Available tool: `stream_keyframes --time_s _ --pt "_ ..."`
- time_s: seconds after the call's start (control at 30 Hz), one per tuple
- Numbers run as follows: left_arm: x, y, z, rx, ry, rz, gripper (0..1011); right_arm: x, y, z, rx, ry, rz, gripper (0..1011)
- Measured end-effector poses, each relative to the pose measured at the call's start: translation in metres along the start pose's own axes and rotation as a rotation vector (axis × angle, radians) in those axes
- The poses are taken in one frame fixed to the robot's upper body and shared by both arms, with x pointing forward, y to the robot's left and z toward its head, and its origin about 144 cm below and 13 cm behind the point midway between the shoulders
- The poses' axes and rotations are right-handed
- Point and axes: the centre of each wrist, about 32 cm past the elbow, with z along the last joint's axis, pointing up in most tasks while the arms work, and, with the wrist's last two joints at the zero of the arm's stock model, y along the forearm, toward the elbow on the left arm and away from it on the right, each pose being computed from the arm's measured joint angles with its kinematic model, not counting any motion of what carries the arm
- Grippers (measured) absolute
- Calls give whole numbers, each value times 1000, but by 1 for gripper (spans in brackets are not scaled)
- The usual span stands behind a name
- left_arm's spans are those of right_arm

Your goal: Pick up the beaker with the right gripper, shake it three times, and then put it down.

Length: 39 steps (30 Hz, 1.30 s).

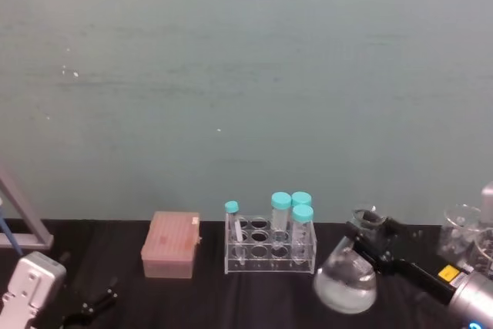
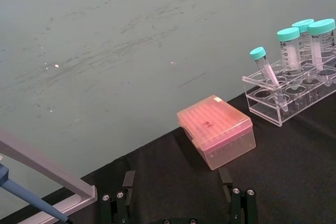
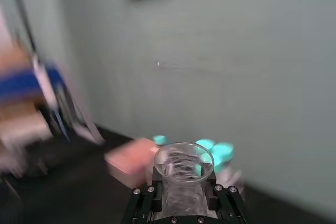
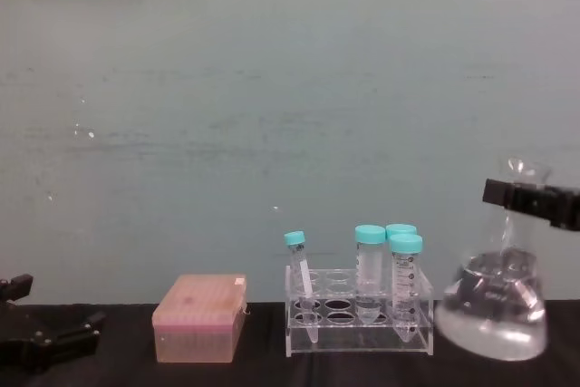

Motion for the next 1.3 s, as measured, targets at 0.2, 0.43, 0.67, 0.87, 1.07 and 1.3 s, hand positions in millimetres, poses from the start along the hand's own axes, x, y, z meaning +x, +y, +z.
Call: stream_keyframes --time_s 0.2,0.43,0.67,0.87,1.07,1.3 --pt "0 0 0 0 0 0 1000 7 1 16 -59 -617 44 452" --pt "0 0 0 0 0 0 1000 9 1 21 -153 -1043 99 453" --pt "0 0 0 0 0 0 1000 7 1 21 -171 -1175 102 452" --pt "0 0 0 0 0 0 1000 5 0 20 -124 -979 91 452" --pt "0 0 0 0 0 0 1000 0 -1 14 -66 -542 79 452" --pt "0 0 0 0 0 0 1000 -8 -2 3 -56 -155 50 452"
